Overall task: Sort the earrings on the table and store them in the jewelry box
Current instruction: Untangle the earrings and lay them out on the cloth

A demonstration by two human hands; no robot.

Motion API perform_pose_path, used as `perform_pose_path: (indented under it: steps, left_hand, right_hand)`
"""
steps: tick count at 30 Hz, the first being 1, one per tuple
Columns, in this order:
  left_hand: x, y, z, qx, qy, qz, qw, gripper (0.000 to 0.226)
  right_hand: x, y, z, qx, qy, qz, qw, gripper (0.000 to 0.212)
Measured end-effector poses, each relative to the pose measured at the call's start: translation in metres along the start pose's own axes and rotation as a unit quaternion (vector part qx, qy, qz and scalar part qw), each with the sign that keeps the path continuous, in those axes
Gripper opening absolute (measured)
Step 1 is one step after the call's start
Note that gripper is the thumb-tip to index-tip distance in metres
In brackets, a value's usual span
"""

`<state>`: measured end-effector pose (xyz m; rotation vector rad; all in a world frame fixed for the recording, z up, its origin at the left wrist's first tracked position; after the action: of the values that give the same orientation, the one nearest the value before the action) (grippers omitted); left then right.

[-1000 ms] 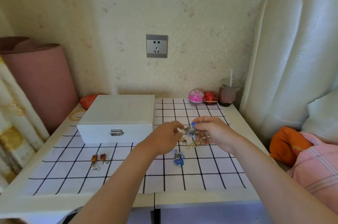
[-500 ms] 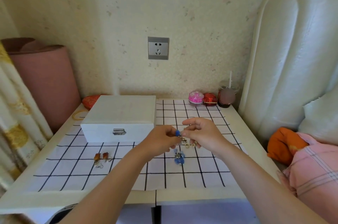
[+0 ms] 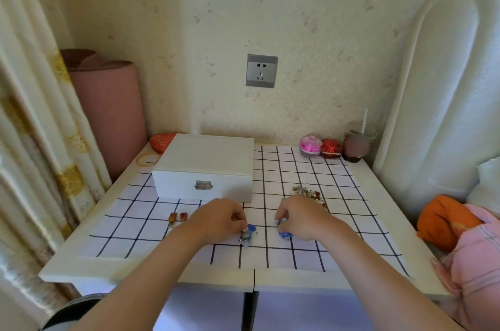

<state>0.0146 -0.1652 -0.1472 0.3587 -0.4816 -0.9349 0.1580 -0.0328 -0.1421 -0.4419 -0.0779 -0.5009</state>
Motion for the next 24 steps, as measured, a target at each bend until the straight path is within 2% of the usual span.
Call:
perform_pose_path:
  steps: [3,6,9,13,16,19,24]
  left_hand:
    - [0.002,-0.009,0.007,-0.071,0.042,0.002,0.997,0.015]
    - [-0.001,-0.011,0.011,-0.060,0.061,-0.007,0.996,0.018]
    - [0.000,-0.004,0.007,-0.003,0.013,-0.043,0.999,0.007]
    - [0.003,0.002,0.000,-0.032,-0.049,-0.063,0.996,0.012]
    - [0.002,-0.005,0.004,-0.047,-0.047,-0.044,0.997,0.015]
    - [0.003,-0.015,0.012,-0.072,-0.053,-0.019,0.996,0.019]
    - [0.010,-0.026,0.023,-0.081,-0.053,0.000,0.995,0.021]
  right_hand:
    - [-0.006,-0.006,-0.001,-0.039,0.009,0.009,0.999,0.016]
    - [-0.013,-0.015,0.002,-0.121,0.044,0.025,0.991,0.016]
    - [-0.017,-0.023,0.007,-0.200,0.082,0.035,0.976,0.016]
    - [-0.015,-0.024,0.010,-0.274,0.104,0.041,0.955,0.022]
    - [-0.015,-0.024,0.007,-0.254,0.088,0.069,0.961,0.036]
    - [-0.012,-0.026,0.001,-0.240,0.037,0.084,0.966,0.045]
    - [-0.013,-0.031,-0.005,-0.146,-0.023,0.099,0.984,0.029]
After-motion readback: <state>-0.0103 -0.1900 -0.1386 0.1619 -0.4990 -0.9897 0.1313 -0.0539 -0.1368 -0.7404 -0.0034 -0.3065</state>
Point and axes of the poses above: each hand's wrist, its own x-axis away from the middle knuckle, its own z-axis out of the back of the hand, y = z × x, the point moved 4 cm from there along -x, towards the middle knuckle, and after that the axes turned 11 degrees about z, right-handed, at the moved point
